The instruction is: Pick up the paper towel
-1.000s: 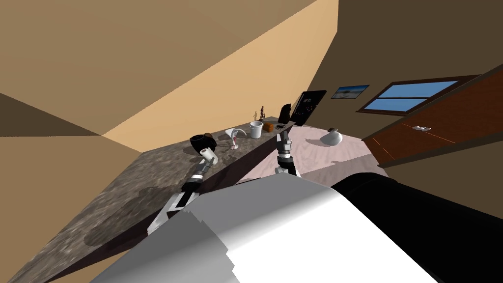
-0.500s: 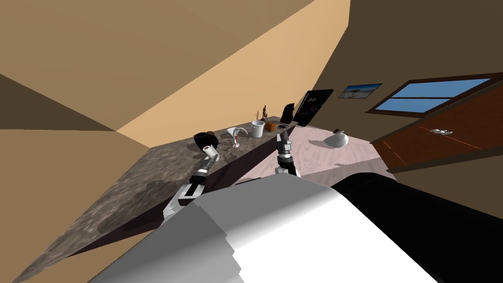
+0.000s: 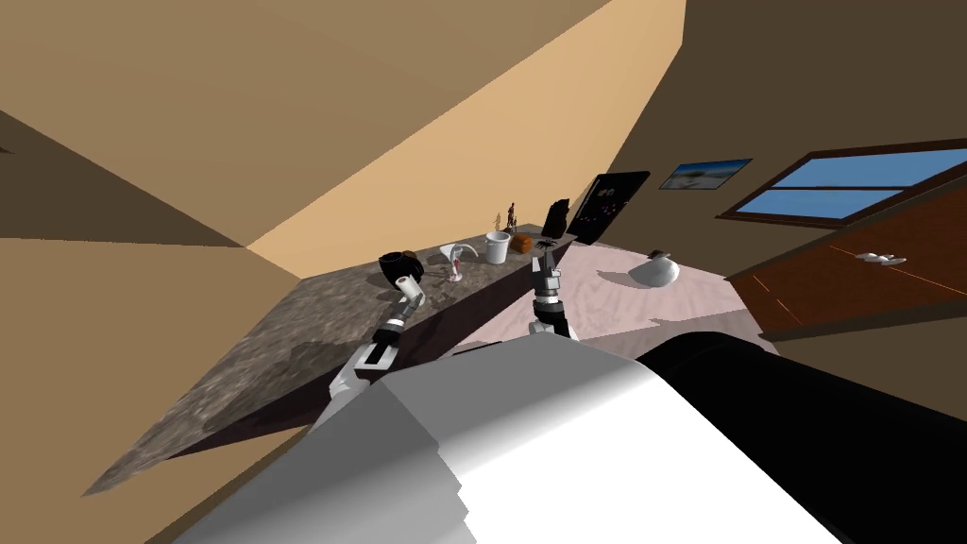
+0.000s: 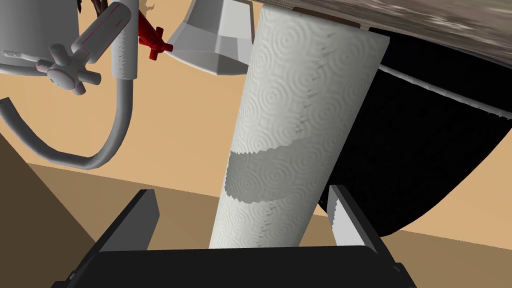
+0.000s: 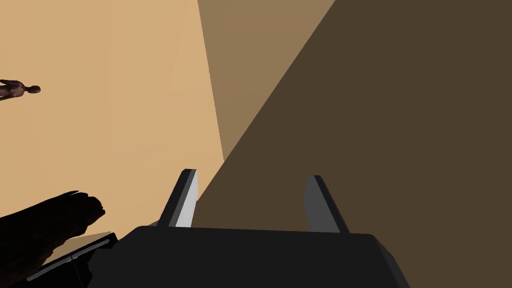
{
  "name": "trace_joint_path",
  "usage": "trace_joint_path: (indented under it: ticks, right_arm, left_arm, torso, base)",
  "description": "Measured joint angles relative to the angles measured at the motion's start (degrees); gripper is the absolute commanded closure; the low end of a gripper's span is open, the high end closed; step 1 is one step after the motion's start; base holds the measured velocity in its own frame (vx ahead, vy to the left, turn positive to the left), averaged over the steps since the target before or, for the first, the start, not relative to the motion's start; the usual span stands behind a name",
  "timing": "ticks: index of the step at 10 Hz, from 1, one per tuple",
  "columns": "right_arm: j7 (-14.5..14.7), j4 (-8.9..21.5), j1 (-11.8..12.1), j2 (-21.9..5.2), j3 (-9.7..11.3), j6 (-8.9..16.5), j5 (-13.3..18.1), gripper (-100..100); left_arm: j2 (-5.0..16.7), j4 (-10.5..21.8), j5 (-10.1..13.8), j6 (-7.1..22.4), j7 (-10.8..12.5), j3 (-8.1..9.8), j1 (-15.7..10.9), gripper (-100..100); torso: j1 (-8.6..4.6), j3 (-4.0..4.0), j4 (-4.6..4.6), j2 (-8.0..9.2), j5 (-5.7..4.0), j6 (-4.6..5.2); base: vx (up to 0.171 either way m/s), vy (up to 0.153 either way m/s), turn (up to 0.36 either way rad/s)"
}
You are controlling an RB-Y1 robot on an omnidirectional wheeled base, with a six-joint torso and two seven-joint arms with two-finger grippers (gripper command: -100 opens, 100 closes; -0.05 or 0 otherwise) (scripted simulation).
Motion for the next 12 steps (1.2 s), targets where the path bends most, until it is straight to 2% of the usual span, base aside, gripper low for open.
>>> trace_joint_path:
  ticks: [7, 8, 10, 12]
  right_arm:
    - [0.00, 0.00, -0.01, 0.00, 0.00, 0.00, 0.00, 0]
    - [0.00, 0.00, 0.00, 0.00, 0.00, 0.00, 0.00, 0]
    - [0.00, 0.00, -0.01, 0.00, 0.00, 0.00, 0.00, 0]
    - [0.00, 0.00, 0.00, 0.00, 0.00, 0.00, 0.00, 0]
  left_arm:
    - [0.02, 12.79, 1.19, -2.28, -0.60, -3.78, -11.99, -100]
    - [0.04, 14.41, 1.25, -2.39, -0.56, -3.94, -13.30, -100]
    - [0.24, 17.16, 1.74, -3.01, -0.62, -5.37, -16.25, -100]
    - [0.12, 19.68, 1.79, -3.15, -0.74, -5.58, -18.28, -100]
  torso:
    - [-0.04, 0.01, 0.00, 0.01, -0.01, 0.04]
    - [-0.04, -0.04, -0.01, -0.07, 0.00, 0.05]
    - [-0.05, -0.01, 0.00, -0.02, -0.01, 0.04]
    - [-0.02, -0.07, -0.03, -0.13, 0.00, 0.03]
  base:
    - [-0.036, -0.010, 0.056]
    - [-0.039, -0.008, 0.136]
    - [-0.032, -0.011, 0.028]
    - [-0.021, -0.003, 0.063]
